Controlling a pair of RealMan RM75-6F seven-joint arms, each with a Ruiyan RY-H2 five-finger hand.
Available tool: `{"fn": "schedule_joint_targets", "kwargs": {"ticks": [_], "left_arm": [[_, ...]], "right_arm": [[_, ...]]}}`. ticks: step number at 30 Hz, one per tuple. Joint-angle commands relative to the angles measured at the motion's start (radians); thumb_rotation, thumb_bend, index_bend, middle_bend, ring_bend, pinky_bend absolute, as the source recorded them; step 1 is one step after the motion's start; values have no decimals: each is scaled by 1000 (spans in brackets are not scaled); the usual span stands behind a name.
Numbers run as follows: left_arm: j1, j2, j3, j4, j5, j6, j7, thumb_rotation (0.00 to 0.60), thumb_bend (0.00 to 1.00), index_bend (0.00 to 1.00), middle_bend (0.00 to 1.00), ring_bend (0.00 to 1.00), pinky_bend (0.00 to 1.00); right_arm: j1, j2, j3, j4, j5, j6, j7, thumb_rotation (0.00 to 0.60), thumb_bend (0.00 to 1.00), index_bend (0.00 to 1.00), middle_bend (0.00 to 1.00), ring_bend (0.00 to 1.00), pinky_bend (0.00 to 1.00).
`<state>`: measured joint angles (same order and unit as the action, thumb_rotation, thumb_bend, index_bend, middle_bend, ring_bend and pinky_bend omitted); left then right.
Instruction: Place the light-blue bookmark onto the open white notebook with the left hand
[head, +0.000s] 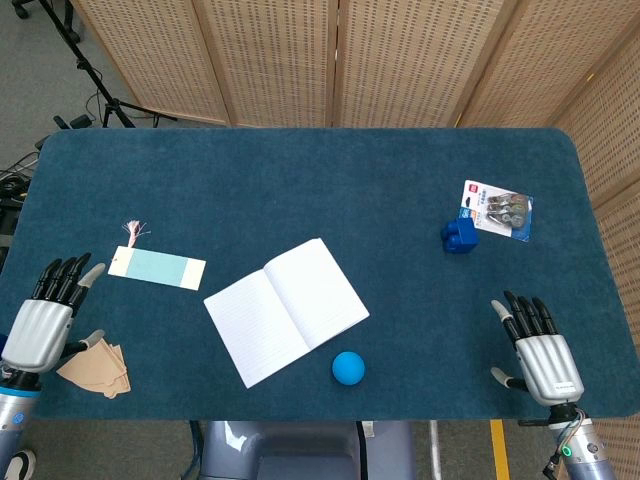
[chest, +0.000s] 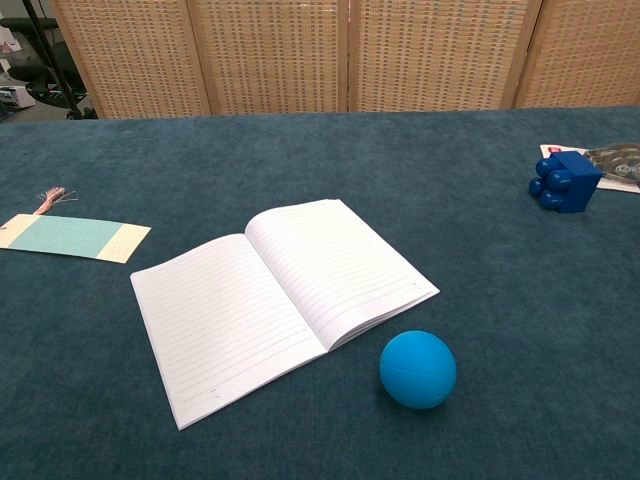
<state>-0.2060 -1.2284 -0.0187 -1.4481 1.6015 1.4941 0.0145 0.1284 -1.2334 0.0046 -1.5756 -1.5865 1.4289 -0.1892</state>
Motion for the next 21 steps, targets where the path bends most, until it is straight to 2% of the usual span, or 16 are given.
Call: {"fn": "schedule_joint_targets", "kwargs": {"ticks": [1,21], "left_arm": [[0,-1,0,0,-1,-2,2,600,116,0,0,0,0],[-4,-3,1,0,7,-11,0,600,120,0,0,0,0]], "right_arm": [[0,0,-1,-1,-1,0,0,600,92,0,0,0,0],[-1,5,-3,-10,0,-2,-3,600,93,0,0,0,0]]}}
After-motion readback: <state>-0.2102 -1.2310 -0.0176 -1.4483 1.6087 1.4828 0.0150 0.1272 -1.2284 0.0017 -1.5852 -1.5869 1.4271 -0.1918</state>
